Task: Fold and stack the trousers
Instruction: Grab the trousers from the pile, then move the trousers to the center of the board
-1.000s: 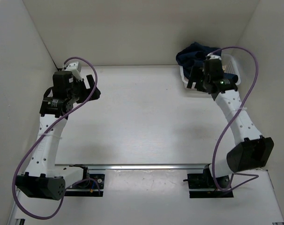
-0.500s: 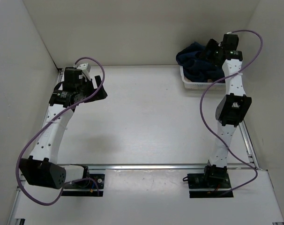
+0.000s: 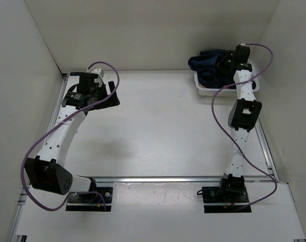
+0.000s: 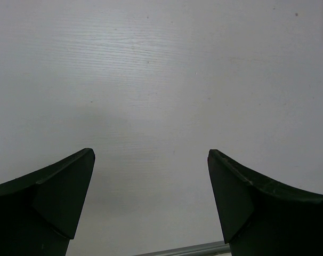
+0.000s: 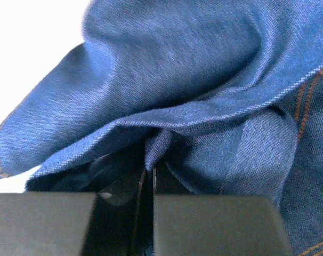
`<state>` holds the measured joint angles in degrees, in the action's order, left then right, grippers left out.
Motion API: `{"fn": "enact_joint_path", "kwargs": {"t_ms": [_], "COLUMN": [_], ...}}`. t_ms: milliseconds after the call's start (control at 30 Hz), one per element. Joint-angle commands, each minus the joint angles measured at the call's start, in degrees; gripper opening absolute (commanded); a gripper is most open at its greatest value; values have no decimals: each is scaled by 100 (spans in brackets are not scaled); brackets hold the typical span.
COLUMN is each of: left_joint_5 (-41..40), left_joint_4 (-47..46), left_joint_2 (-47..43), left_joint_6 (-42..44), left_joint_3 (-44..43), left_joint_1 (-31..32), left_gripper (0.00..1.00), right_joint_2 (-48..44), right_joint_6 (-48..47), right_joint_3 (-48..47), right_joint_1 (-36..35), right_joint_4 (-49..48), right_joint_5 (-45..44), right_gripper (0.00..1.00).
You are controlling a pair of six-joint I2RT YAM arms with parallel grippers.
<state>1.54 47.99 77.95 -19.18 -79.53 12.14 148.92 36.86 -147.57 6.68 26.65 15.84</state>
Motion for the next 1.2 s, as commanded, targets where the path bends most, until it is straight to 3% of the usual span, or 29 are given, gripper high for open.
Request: {"fn": "enact_joint_path", "kwargs": {"t_ms": [0,300,367,433,567,700,800,833,933,1067,1100,1133,1167], "left_joint_5": [-172,-374,-943,-1357,-1069,-876,-533,-271,152,925,997,1076,1024], "left_joint_4": [44,106,219,815,1345,1345,1345,1345,1345,1345,1345,1066,977], "left_joint_2": [-96,-360,-360,-115,36,-447,-798,-851,-913,-756,-703,-703,-703], "left_joint_6": [-103,-323,-323,-438,-596,-648,-772,-772,-693,-324,-323,-323,-428], "left_joint_3": [-256,-204,-256,-588,-968,-968,-968,-1020,-1073,-935,-837,-427,-302], "left_joint_1": [43,95,95,-237,-941,-1398,-1898,-2100,-2233,-1893,-1752,-1150,-892], "left_gripper": [99,99,99,99,99,99,99,99,99,99,99,99,99], "right_joint_2": [-834,-3825,-4368,-4687,-5275,-5943,-6445,-6507,-6507,-7016,-7165,-7645,-7746], "right_joint_6": [41,-592,-679,-891,-1207,-1383,-1383,-1331,-1426,-1427,-1427,-1227,-1077], "right_joint_3": [85,545,545,597,755,2035,3757,4510,5140,5666,5825,6332,6537], "right_joint_1": [-9,-333,-579,-981,-1809,-2723,-3592,-3995,-4560,-4220,-3749,-2926,-2665], "right_joint_4": [-574,-469,-285,-152,252,428,350,349,811,1386,1386,1386,1386], "right_joint_5": [289,833,833,712,597,166,-396,-484,-799,-2073,-2076,-2076,-1971], "right_gripper": [0,0,0,0,0,0,0,15,63,83,82,46,17]}}
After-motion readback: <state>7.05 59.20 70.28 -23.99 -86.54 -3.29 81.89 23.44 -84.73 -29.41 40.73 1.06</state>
